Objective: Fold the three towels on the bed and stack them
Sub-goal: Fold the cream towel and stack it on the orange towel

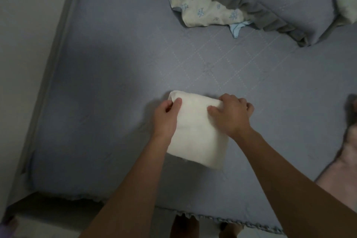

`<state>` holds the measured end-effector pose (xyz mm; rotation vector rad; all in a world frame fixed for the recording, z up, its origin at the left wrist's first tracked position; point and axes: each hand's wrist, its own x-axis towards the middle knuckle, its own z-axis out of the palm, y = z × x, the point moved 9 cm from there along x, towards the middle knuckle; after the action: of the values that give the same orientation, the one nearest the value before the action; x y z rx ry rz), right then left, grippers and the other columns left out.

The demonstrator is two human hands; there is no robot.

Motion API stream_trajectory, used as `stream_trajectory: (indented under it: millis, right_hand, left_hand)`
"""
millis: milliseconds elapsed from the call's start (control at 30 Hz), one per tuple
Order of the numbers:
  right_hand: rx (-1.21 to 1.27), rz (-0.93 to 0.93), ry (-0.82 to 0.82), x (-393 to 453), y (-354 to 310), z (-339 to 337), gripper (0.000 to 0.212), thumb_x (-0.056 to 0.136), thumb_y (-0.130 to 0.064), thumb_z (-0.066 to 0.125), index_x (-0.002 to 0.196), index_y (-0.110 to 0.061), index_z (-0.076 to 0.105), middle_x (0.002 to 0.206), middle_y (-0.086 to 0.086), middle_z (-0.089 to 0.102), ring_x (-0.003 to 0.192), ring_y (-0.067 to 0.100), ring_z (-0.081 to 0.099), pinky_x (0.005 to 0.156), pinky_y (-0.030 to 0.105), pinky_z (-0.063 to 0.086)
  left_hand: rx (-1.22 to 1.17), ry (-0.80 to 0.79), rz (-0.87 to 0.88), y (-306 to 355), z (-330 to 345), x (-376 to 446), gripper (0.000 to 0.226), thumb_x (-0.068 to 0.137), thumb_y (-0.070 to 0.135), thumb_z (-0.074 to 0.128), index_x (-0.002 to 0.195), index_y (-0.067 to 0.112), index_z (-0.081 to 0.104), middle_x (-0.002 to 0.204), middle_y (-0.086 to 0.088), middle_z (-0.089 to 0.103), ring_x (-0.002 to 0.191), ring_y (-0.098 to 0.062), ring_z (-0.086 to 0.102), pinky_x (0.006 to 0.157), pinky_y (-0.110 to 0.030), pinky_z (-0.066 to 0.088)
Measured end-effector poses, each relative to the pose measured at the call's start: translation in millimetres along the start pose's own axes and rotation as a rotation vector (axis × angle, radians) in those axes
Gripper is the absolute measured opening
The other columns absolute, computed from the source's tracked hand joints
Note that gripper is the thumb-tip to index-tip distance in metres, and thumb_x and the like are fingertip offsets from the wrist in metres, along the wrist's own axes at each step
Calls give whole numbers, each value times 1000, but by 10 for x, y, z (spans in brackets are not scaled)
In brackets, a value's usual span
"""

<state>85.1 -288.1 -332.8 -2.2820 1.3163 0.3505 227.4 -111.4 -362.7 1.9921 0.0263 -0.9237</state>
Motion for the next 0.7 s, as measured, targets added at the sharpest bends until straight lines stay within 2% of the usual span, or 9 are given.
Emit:
stream_trajectory:
  millis: [67, 133, 200, 233, 333, 367, 467, 600, 700]
  right_hand:
    - [0, -82, 9, 19, -153, -52, 39, 83, -49, 54, 115, -27, 61, 118, 0, 61, 120, 29, 44, 106, 45, 17]
    - [68, -181, -20, 54, -328, -91, 38, 86, -52, 53, 117, -31, 61, 122, -4, 62, 121, 25, 46, 105, 43, 16]
    - [123, -241, -89, 92, -510, -67, 38, 89, -53, 51, 120, -33, 60, 121, -5, 64, 118, 21, 52, 102, 40, 19]
    - [119, -262, -120, 114, -592, -31, 38, 89, -52, 51, 121, -32, 60, 120, -4, 65, 116, 21, 54, 100, 40, 21]
    - [50, -302, -193, 160, -767, 114, 38, 89, -50, 54, 120, -28, 61, 112, 1, 65, 110, 25, 57, 96, 40, 24]
    - [44, -299, -196, 170, -790, 146, 37, 89, -50, 55, 117, -26, 61, 108, 1, 65, 108, 25, 58, 96, 40, 25]
    - [93, -243, -136, 191, -774, 142, 32, 90, -47, 54, 109, -22, 61, 98, -1, 62, 102, 26, 59, 93, 39, 27]
    - [121, -208, 5, 191, -785, 51, 34, 91, -45, 54, 108, -17, 61, 104, 3, 65, 99, 26, 59, 92, 39, 29]
    - [112, -186, 70, 199, -787, 10, 35, 92, -44, 54, 111, -16, 61, 107, 5, 65, 99, 26, 59, 92, 38, 30]
  left_hand:
    - [-157, -115, -116, -83, 57, -34, 30, 83, 52, 54, 79, 25, 68, 78, 10, 71, 71, -6, 66, 63, -24, 53]
    - [-254, -222, -167, -129, 80, -58, 19, 77, 35, 53, 79, 24, 68, 81, 0, 71, 74, -17, 65, 68, -34, 50]
    - [-98, -300, -74, -101, 51, -81, 16, 69, 18, 52, 75, 23, 66, 69, 3, 64, 64, -14, 57, 63, -32, 43]
    - [-18, -350, -39, -96, 57, -109, 19, 68, 15, 52, 80, 21, 67, 71, 3, 66, 66, -13, 57, 64, -31, 43]
    - [77, -462, 3, -116, 45, -203, 18, 76, 22, 60, 91, 16, 69, 77, 11, 70, 70, -3, 62, 66, -22, 47]
    - [115, -470, 1, -129, 11, -227, 15, 82, 28, 61, 88, 18, 70, 74, 15, 69, 66, 1, 60, 65, -21, 46]
    - [271, -421, 20, -147, -106, -283, 41, 91, 50, 54, 72, 15, 66, 63, 17, 62, 57, 6, 53, 62, -24, 41]
    - [326, -341, 178, -37, -195, -405, 51, 78, 66, 54, 56, 21, 49, 64, 13, 47, 54, 1, 46, 56, -19, 34]
    - [227, -355, 155, -94, -234, -475, 39, 72, 56, 69, 60, 27, 46, 55, 15, 44, 52, -2, 39, 53, -20, 32]
